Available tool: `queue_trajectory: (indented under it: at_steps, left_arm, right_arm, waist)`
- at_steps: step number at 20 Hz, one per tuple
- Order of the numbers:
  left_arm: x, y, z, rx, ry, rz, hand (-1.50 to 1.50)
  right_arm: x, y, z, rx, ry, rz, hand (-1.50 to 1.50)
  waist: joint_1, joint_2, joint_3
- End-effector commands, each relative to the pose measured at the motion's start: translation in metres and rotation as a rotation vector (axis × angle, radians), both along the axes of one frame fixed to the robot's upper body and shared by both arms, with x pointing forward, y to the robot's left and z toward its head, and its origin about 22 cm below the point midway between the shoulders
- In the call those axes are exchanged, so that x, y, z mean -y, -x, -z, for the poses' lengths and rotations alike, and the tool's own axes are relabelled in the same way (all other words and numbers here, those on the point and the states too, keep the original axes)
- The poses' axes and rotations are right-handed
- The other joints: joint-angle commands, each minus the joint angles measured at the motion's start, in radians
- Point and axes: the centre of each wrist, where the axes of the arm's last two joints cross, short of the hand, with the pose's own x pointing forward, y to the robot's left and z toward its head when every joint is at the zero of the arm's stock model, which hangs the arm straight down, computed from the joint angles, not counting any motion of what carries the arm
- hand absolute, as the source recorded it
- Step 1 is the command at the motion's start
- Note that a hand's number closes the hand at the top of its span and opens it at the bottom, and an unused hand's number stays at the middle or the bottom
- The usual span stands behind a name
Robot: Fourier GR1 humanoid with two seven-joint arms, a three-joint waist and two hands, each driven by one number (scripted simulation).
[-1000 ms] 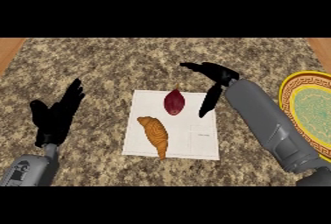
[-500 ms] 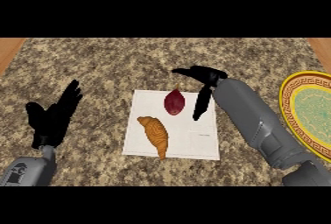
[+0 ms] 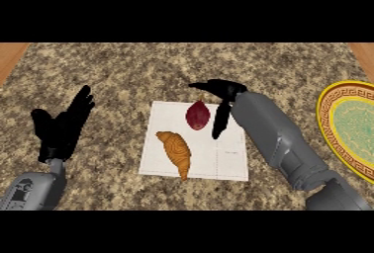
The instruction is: Pick the pear from the placemat and place it in the plate
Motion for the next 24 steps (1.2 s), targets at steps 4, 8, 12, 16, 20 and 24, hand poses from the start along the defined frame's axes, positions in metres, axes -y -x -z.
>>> queue_trajectory:
  at_steps: [4,8,12,16,20,24]
  left_arm:
    - [0.013,0.001,0.008,0.010,-0.012,0.022,0.00]
    - [-0.007,-0.010,-0.004,0.020,0.013,-0.007,0.00]
    - [0.010,0.001,0.012,0.002,0.003,0.025,0.00]
    - [0.005,0.006,0.012,0.015,0.006,0.008,0.00]
    - [-0.014,0.010,0.014,-0.032,-0.002,-0.050,0.00]
    - [-0.033,0.031,0.024,-0.068,-0.015,-0.133,0.00]
  right_arm:
    - [-0.012,0.007,0.014,-0.014,0.054,-0.037,-1.50]
    - [-0.017,0.008,0.014,-0.044,0.064,-0.120,1.50]
    - [-0.027,0.015,0.016,-0.007,0.036,-0.181,1.50]
    - [-0.015,0.024,0.039,-0.015,-0.031,-0.163,1.50]
    - [-0.004,0.030,0.042,0.060,-0.012,-0.147,1.50]
    - [0.028,0.059,0.081,0.151,0.005,-0.121,1.50]
  waist:
    - [0.005,0.003,0.000]
    - [0.000,0.001,0.000]
    - [0.022,0.003,0.000]
    - [0.012,0.002,0.000]
    - [-0.045,-0.018,-0.001]
    - [-0.120,-0.060,-0.002]
